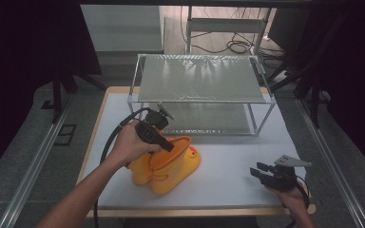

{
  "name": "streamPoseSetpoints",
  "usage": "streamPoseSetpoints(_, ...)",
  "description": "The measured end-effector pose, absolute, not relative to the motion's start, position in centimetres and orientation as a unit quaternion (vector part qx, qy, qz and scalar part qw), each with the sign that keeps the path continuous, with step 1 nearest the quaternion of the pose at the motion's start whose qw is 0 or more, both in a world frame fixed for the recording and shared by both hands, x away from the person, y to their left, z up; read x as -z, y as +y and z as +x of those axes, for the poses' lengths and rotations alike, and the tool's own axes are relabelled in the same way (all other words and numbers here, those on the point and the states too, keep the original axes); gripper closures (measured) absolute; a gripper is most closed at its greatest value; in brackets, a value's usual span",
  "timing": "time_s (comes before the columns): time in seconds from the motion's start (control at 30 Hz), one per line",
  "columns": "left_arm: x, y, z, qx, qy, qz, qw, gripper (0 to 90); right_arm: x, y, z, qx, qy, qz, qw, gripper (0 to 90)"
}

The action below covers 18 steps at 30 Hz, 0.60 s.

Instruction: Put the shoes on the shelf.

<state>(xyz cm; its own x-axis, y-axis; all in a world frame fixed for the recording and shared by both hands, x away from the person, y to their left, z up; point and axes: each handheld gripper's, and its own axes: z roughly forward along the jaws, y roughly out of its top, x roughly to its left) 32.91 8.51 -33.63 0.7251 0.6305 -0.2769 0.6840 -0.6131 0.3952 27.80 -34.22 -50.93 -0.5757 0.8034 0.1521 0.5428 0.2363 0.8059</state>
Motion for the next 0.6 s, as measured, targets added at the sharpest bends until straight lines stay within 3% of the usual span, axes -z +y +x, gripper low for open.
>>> streamPoseSetpoints(0.27, 33.9, 9.6, 32.0, 0.019, 0.359, 0.904, 0.232, 83.9, 50.9, -34.2, 27.8, -0.437, 0.773, 0.436, 0.149, 55.2)
streamPoseSetpoints(0.5, 33.1, 9.7, 31.8, 0.016, 0.360, 0.899, 0.250, 64.0, 50.8, -34.2, 27.7, -0.437, 0.773, 0.435, 0.151, 55.1)
streamPoseSetpoints(0.6, 32.2, 10.1, 31.8, 0.031, 0.360, 0.892, 0.273, 59.6, 50.8, -34.3, 27.7, -0.437, 0.772, 0.436, 0.151, 55.1)
